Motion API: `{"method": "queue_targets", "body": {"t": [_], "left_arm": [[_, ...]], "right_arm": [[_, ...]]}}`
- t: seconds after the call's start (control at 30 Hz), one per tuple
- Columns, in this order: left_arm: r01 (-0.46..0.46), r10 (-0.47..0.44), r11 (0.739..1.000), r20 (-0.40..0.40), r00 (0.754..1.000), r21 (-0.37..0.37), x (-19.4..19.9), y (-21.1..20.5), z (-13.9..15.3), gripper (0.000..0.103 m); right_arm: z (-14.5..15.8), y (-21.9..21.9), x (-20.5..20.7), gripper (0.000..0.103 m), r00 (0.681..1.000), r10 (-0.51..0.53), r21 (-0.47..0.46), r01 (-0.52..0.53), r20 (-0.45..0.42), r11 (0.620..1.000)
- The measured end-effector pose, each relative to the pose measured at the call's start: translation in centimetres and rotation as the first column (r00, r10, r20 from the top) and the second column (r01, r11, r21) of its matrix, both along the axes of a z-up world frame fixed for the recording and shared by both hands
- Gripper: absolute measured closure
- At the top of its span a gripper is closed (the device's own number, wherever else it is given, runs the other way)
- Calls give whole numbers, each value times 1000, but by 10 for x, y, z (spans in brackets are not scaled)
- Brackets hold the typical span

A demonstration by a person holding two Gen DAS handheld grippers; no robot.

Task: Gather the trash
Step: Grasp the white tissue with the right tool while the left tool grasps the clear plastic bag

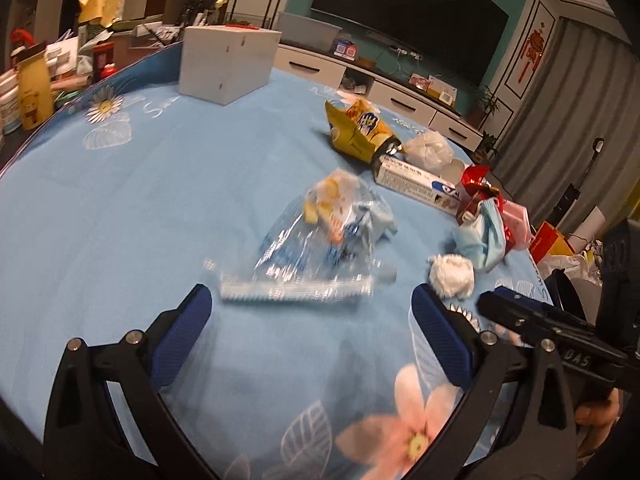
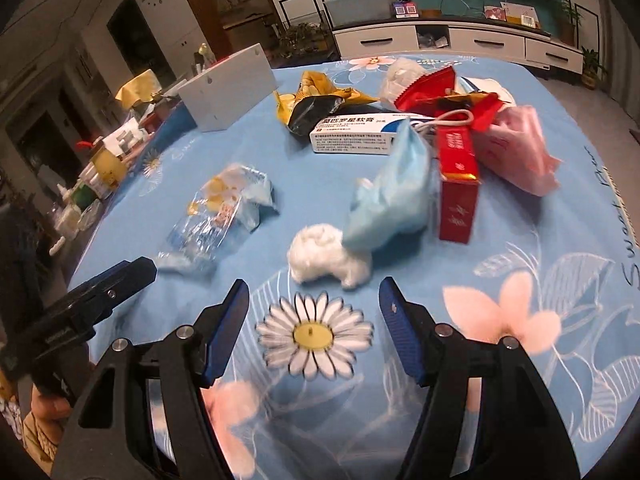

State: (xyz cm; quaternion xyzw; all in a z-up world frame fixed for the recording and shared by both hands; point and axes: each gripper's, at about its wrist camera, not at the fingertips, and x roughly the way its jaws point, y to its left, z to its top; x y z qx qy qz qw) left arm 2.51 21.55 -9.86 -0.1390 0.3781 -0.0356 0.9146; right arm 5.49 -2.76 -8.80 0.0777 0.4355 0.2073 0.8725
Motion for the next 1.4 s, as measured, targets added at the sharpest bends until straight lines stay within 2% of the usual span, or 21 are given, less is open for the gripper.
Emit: {"method": "queue_targets", "body": {"t": [0.3, 0.33, 0.4, 0.47, 0.53, 0.57, 0.63, 0.7, 0.73, 0.77, 0.8, 0.87, 0.97, 1.17, 1.4], "left_arm": [[20, -18, 999, -53, 998, 47, 35, -10, -14, 3], [22, -19, 998, -53, 998, 58, 35, -12, -14, 3], [14, -9, 996, -53, 999, 84, 35, -14, -15, 4], [25, -20, 996, -54, 998, 91, 35, -15, -16, 16], [31, -25, 994, -54, 998, 109, 35, -18, -17, 21], [37, -31, 992, -50, 998, 124, 35, -20, -17, 27], [46, -41, 990, -41, 998, 134, 33, -23, -16, 32], [54, -51, 991, -29, 998, 124, 30, -23, -14, 42], [65, -63, 992, -23, 998, 107, 28, -23, -13, 49], [71, -70, 993, -17, 997, 96, 26, -22, -12, 63], [85, -84, 993, -10, 996, 79, 24, -22, -11, 71], [88, -88, 994, -1, 996, 68, 20, -21, -9, 77], [93, -93, 995, 1, 996, 22, 11, -15, -6, 80], [100, -100, 995, 10, 995, -13, -20, -11, 9, 81], [157, -156, 987, 53, 986, -26, -45, -31, 41, 81]], "right_arm": [[-15, 21, 28, 36, 999, -40, -81, 40, 0, 996], [-17, 22, 29, 38, 999, -45, -92, 45, -2, 995], [-20, 21, 31, 48, 998, -54, -92, 53, -9, 994], [-20, 20, 31, 66, 999, -52, -97, 51, -8, 994], [-20, 19, 31, 74, 999, -49, -94, 48, -10, 994], [-21, 19, 29, 76, 999, -43, -95, 42, -11, 995], [-21, 18, 26, 77, 999, -31, -77, 30, -17, 997], [-20, 18, 21, 78, 1000, -17, -67, 16, -19, 998], [-19, 18, 18, 78, 1000, -10, -59, 9, -18, 998], [-18, 18, 15, 79, 1000, -3, -52, 2, -20, 999], [-17, 17, 12, 79, 1000, 5, -42, -6, -23, 999], [-15, 16, 6, 79, 999, 15, -28, -16, -29, 999], [-11, 13, -6, 79, 999, 33, -7, -33, -33, 999], [8, 1, -37, 79, 998, 69, 28, -69, 11, 997], [26, -34, -60, 79, 998, 12, 70, -16, 63, 997]]}}
